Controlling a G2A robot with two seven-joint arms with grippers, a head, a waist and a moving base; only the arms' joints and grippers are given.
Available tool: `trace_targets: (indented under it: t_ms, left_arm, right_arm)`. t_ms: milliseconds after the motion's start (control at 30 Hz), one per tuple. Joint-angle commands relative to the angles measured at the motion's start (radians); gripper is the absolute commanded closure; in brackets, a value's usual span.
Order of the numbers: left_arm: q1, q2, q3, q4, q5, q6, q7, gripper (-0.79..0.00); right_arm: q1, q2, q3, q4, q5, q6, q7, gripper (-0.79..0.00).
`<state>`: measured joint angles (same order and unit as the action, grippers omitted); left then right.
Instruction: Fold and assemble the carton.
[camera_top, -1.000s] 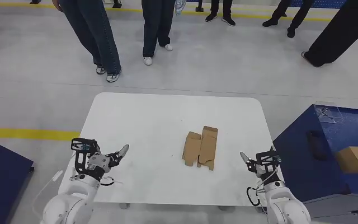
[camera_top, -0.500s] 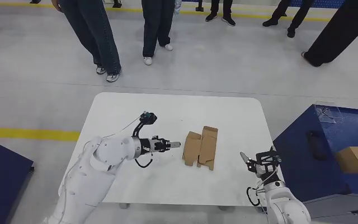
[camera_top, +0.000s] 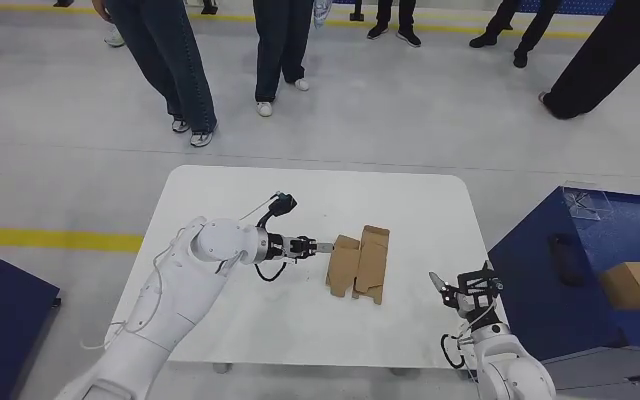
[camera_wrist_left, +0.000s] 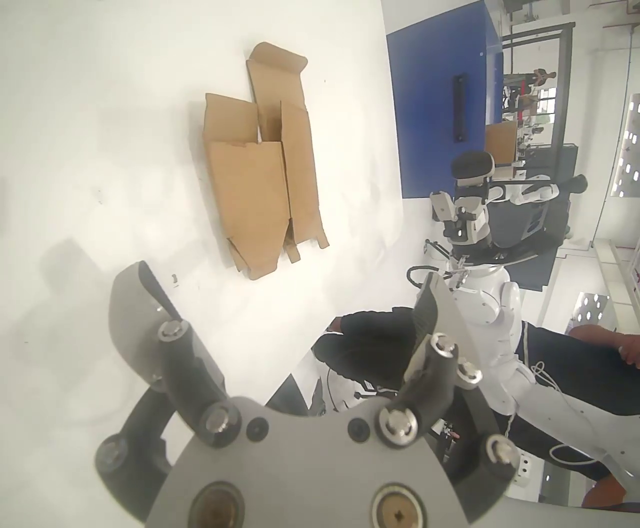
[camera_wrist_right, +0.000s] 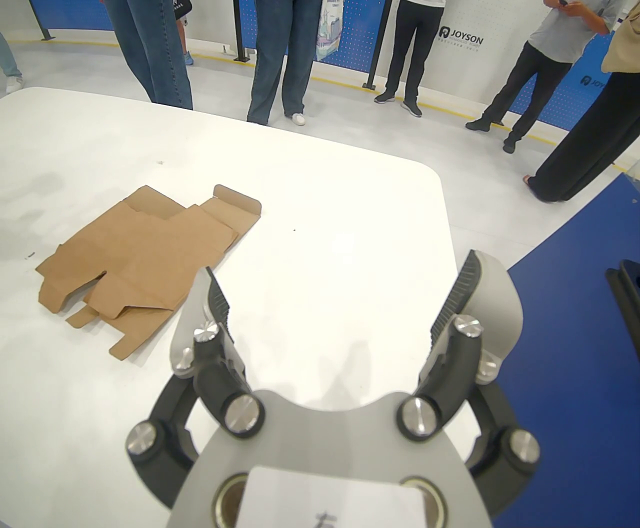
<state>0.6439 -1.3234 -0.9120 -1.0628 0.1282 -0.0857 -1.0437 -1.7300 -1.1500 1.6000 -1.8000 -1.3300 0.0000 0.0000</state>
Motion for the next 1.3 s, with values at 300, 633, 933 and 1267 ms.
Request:
trace_targets:
  t_ms: [300, 633, 933, 1267]
  left_arm:
    - [0.044, -0.009, 0.001, 0.007, -0.047, -0.199, 0.144, -0.785]
    - [-0.094, -0.109, 0.150, 0.362, -0.173, -0.387, 0.122, -0.459]
    - [-0.182, -0.214, 0.260, 0.607, -0.155, -0.417, 0.172, -0.508]
    - [-0.219, -0.276, 0.299, 0.746, -0.100, -0.429, 0.242, -0.493]
  right_arm:
    - [0.018, -0.006, -0.019, 0.012, 0.066, -0.008, 0.070, -0.785]
    - [0.022, -0.010, -0.019, 0.000, 0.122, -0.001, 0.146, -0.785]
    - [0.022, -0.010, -0.019, 0.000, 0.122, -0.001, 0.146, -0.785]
    - [0.022, -0.010, -0.019, 0.000, 0.122, -0.001, 0.146, -0.785]
